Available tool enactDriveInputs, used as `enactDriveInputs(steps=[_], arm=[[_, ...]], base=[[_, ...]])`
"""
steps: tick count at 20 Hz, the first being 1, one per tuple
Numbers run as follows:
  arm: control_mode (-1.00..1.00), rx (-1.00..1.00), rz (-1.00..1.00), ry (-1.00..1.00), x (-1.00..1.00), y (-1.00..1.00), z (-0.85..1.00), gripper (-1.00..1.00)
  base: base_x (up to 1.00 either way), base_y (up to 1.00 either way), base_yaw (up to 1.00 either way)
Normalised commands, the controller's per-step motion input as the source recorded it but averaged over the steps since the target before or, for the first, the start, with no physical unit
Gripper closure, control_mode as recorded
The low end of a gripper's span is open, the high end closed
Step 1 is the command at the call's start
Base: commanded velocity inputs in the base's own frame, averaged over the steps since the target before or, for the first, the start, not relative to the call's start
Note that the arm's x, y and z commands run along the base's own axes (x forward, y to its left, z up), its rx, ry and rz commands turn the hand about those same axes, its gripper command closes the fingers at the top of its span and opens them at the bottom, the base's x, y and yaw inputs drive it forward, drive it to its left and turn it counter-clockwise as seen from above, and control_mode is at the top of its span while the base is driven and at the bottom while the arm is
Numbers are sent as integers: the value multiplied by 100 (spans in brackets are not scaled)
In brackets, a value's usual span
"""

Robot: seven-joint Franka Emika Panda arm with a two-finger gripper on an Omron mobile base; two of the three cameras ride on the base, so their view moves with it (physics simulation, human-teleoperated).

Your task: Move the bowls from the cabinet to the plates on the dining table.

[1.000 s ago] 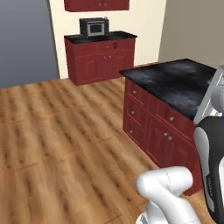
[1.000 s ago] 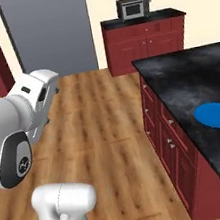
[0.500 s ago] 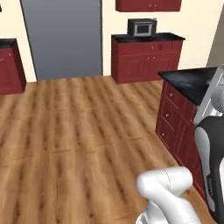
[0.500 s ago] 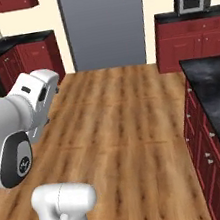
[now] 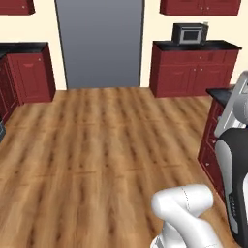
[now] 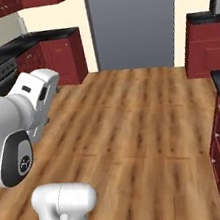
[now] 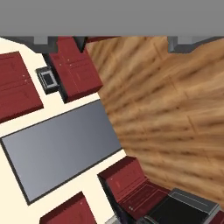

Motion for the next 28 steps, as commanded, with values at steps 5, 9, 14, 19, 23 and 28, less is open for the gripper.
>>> enactDriveInputs(steps=[5, 9, 14, 19, 23, 28], arm=[[100, 0, 0, 0, 0, 0, 0, -100], [100, 0, 0, 0, 0, 0, 0, -100], [100, 0, 0, 0, 0, 0, 0, -100], [100, 0, 0, 0, 0, 0, 0, -100], [100, 0, 0, 0, 0, 0, 0, -100], [100, 0, 0, 0, 0, 0, 0, -100]], base=[[76, 11, 25], [74, 17, 24], [58, 18, 27], [53, 20, 28], [45, 23, 29], [42, 25, 30]])
